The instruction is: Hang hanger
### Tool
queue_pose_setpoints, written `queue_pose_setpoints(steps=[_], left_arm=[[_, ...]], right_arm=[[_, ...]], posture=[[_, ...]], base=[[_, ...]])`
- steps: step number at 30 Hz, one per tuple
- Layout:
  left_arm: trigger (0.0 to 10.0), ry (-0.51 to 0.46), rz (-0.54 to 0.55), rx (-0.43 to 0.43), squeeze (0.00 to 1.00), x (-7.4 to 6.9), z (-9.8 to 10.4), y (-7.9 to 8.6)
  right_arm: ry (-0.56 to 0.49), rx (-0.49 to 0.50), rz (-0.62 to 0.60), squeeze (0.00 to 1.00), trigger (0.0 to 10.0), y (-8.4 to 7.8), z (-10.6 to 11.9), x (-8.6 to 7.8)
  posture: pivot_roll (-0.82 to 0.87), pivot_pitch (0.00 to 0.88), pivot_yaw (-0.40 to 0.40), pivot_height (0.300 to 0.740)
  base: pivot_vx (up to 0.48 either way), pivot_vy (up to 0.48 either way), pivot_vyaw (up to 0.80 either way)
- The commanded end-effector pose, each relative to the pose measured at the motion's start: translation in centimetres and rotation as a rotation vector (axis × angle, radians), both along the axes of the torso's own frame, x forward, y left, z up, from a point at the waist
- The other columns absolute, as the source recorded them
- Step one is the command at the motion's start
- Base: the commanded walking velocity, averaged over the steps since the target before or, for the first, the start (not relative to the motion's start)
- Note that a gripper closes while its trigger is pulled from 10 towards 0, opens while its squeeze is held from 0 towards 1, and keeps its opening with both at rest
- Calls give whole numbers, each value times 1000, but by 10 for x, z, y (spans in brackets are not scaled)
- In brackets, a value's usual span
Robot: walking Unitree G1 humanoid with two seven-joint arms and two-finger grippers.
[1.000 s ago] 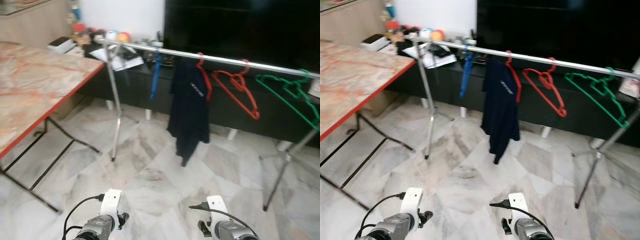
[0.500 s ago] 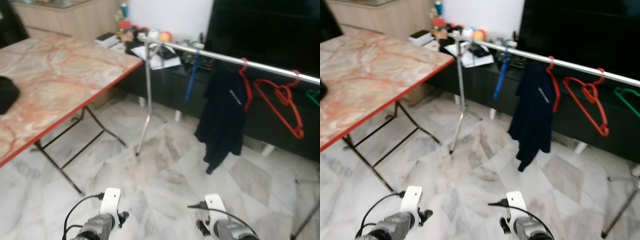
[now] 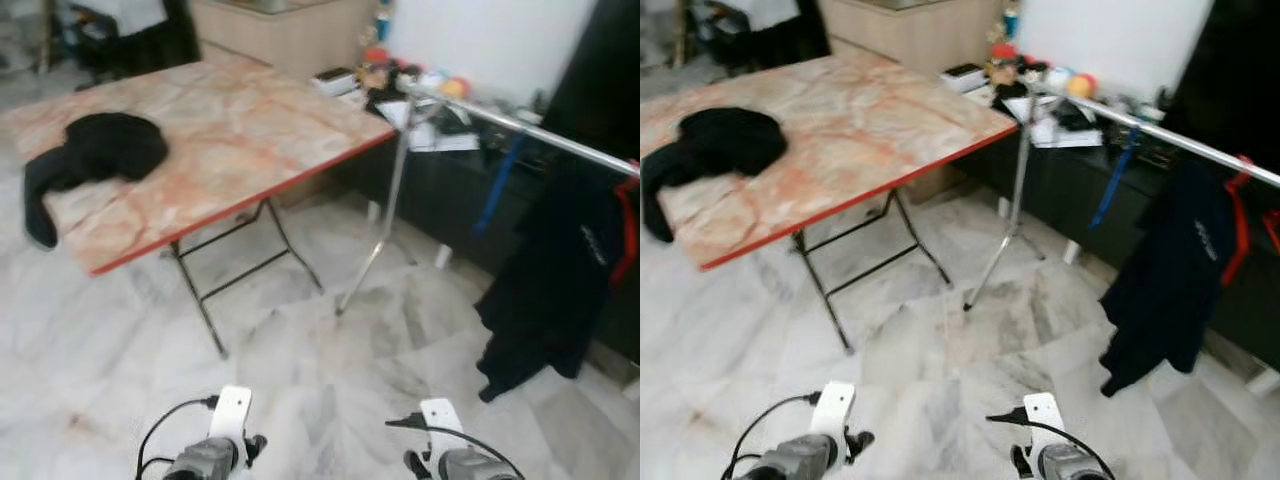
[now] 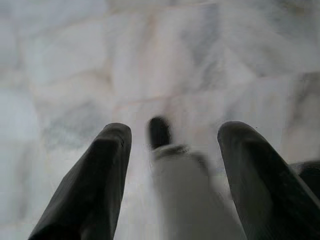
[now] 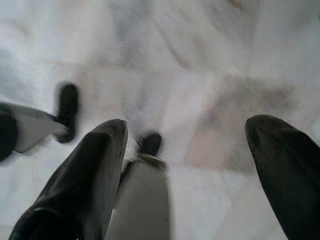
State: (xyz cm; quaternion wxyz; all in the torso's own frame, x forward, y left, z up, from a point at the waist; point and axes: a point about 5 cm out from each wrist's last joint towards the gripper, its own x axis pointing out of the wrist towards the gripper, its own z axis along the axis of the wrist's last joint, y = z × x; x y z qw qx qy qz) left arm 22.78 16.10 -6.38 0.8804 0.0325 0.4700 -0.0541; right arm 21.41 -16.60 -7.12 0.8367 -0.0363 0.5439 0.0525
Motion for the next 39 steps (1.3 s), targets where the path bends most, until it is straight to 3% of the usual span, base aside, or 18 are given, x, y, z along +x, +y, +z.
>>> queue_pose_setpoints(steps=[1,33,39], left_arm=[[10000,6,-11,-2,0,1,0,-3],[10000,-7,-60,-6,0,7,4,-4],[10000,-13,-56,-17,0,7,4,-5]], right_arm=[[5,-1,-4,0,10000,-1,-1,-1],[-8,0,21,0,10000,0,3,5],[-6,10,16,0,10000,0,3,4]], posture=[[-11,0,-37,740],[-3,0,-37,740],[-2,0,-39,740]], base=[[0,0,800],[0,0,800],[230,0,0]])
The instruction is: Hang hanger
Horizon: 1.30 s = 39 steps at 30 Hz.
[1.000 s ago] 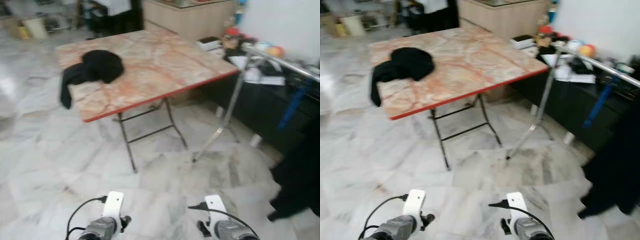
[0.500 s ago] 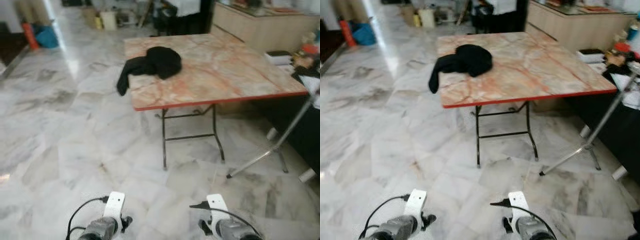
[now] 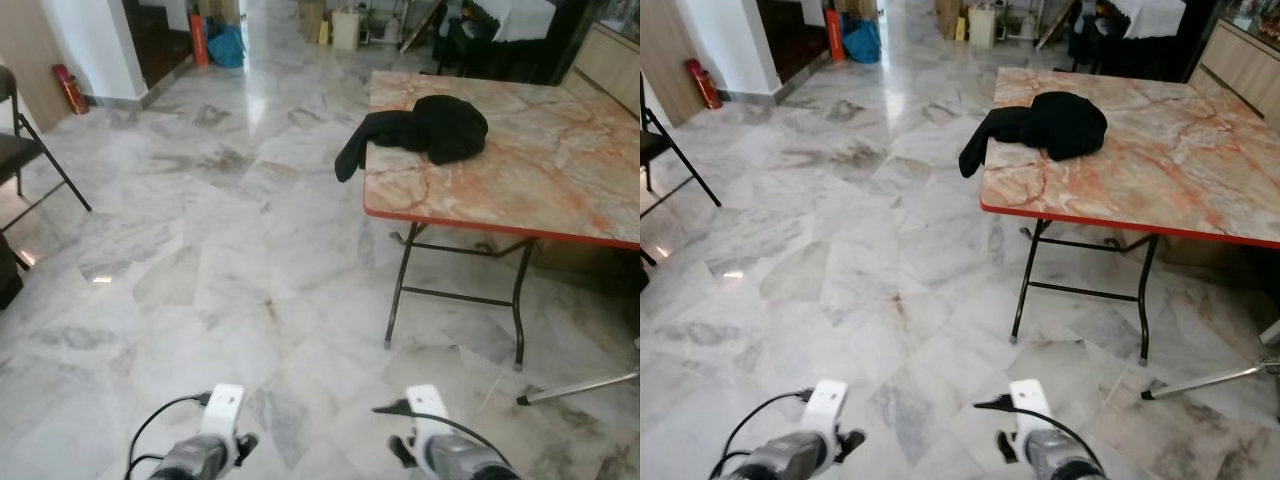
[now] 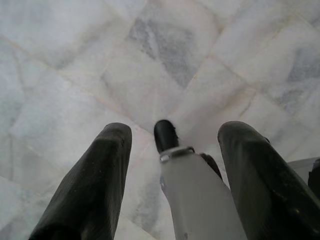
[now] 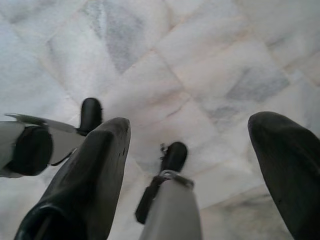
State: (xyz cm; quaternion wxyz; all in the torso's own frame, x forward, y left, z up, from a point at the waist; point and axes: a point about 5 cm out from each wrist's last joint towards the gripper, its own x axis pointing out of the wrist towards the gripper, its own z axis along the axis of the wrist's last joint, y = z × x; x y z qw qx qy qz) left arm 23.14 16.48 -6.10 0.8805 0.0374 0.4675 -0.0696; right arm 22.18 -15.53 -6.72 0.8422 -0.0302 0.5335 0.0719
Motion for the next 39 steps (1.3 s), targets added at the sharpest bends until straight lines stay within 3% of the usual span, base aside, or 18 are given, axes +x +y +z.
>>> queue_pose_setpoints(steps=[1,10,35,39], left_arm=[[10000,-8,-25,-11,0,3,1,-9],[10000,-6,-30,-14,0,3,1,-9],[10000,-7,-36,-16,0,3,1,-10],[10000,-7,-37,-17,0,3,1,-10]], right_arm=[[14,-26,-3,0,10000,-11,-1,-3],[13,-26,13,0,10000,-11,-1,-3],[19,-19,30,0,10000,-11,-1,-3],[21,-11,27,0,10000,-11,-1,-4]], posture=[[-2,0,-39,740],[-2,0,-41,740],[2,0,-45,740],[2,0,-45,740]], base=[[296,0,0],[295,0,143],[306,0,716],[316,0,125]])
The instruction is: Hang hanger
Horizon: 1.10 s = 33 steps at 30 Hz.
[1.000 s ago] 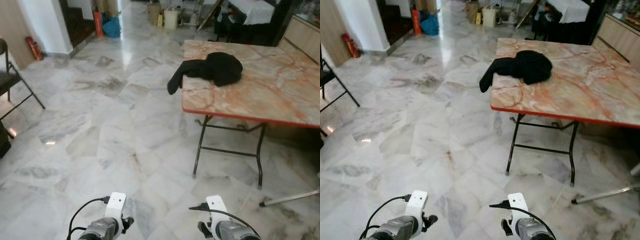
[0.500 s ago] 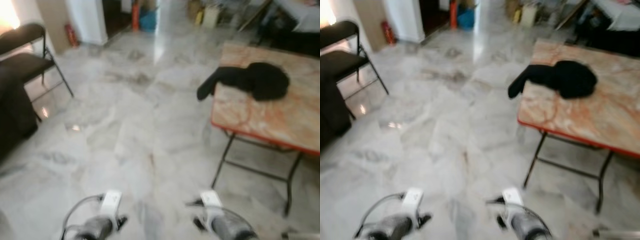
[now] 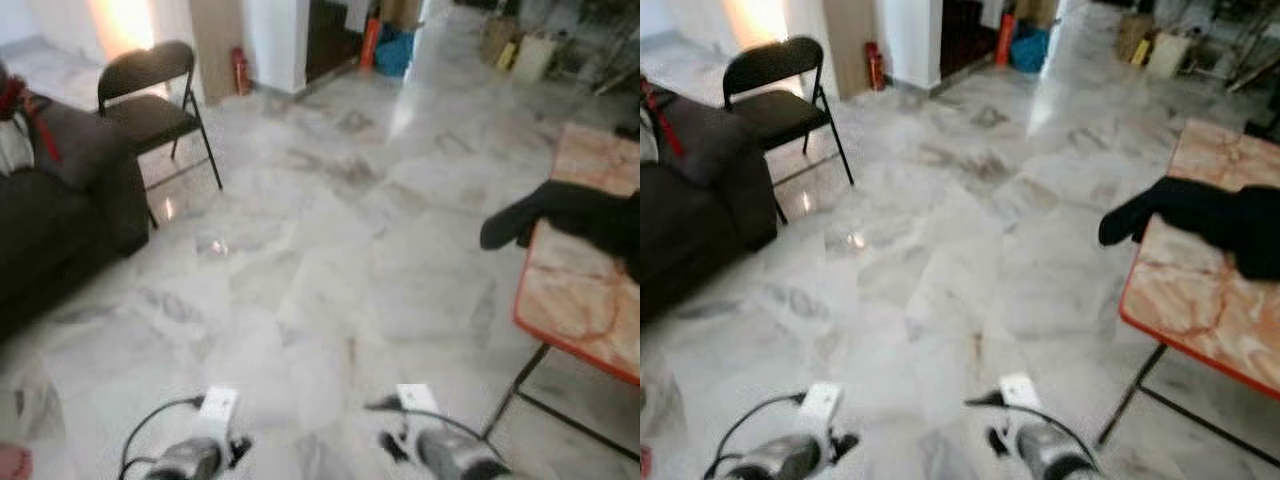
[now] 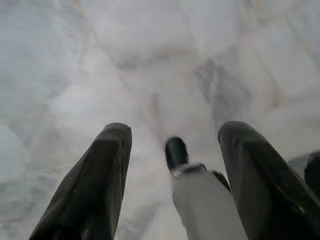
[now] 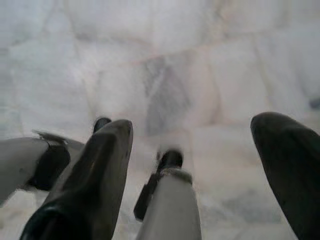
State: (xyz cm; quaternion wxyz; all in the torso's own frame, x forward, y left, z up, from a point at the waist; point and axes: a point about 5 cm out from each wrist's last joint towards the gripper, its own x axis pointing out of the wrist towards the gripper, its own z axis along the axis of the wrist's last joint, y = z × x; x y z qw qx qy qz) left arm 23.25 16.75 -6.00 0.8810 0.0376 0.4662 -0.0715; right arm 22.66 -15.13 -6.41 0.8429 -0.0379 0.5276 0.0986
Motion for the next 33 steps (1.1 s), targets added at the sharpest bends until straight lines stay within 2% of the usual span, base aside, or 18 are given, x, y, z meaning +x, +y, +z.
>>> queue_pose_setpoints(steps=[1,33], left_arm=[[10000,-5,-33,-15,0,2,0,-13],[10000,0,-35,-15,0,1,0,-13]], right_arm=[[31,-27,-27,0,10000,-15,-4,-8],[17,-18,-73,0,10000,-15,-5,-9]], posture=[[2,0,-45,740],[-3,0,-44,740]], base=[[311,0,0],[318,0,0]])
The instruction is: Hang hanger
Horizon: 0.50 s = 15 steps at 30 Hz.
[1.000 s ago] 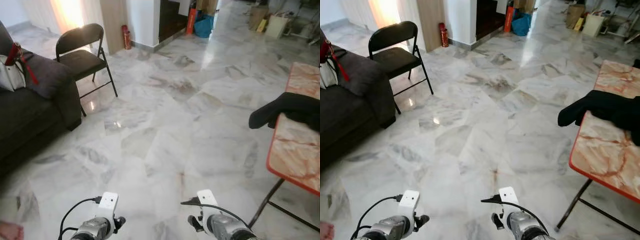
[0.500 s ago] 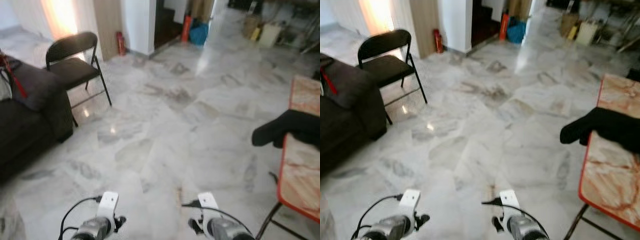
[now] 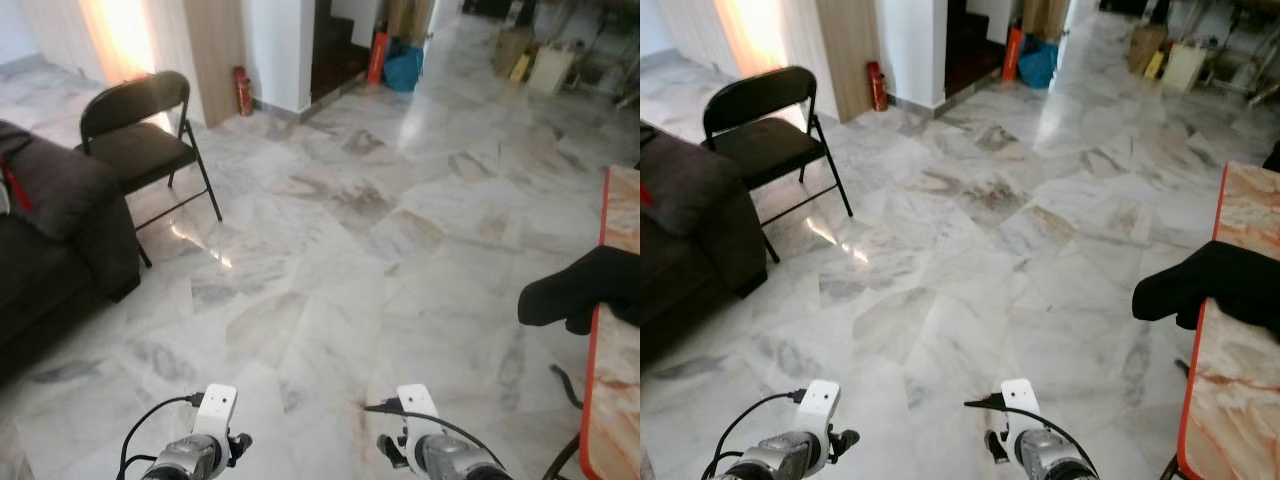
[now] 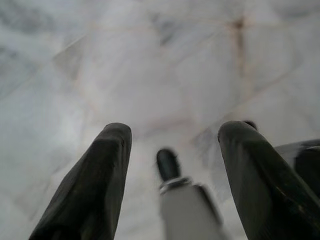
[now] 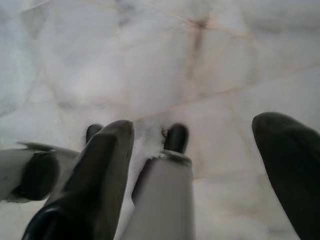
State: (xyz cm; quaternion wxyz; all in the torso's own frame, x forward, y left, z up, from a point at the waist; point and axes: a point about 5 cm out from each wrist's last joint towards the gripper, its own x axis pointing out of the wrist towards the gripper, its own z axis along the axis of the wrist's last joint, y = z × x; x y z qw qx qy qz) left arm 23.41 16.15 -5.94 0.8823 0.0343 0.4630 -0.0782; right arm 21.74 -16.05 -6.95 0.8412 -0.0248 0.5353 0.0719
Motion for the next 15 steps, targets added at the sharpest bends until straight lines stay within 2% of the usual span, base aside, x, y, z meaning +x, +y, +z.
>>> queue_pose_setpoints(steps=[1,15], left_arm=[[10000,7,-26,-3,0,-1,-1,-7],[10000,6,-25,-5,0,-2,-2,-9]], right_arm=[[2,-11,-13,0,10000,-6,0,0],[6,-13,2,0,10000,-7,0,-1]], posture=[[-3,0,-44,740],[3,0,-49,740]], base=[[319,0,0],[325,0,0]])
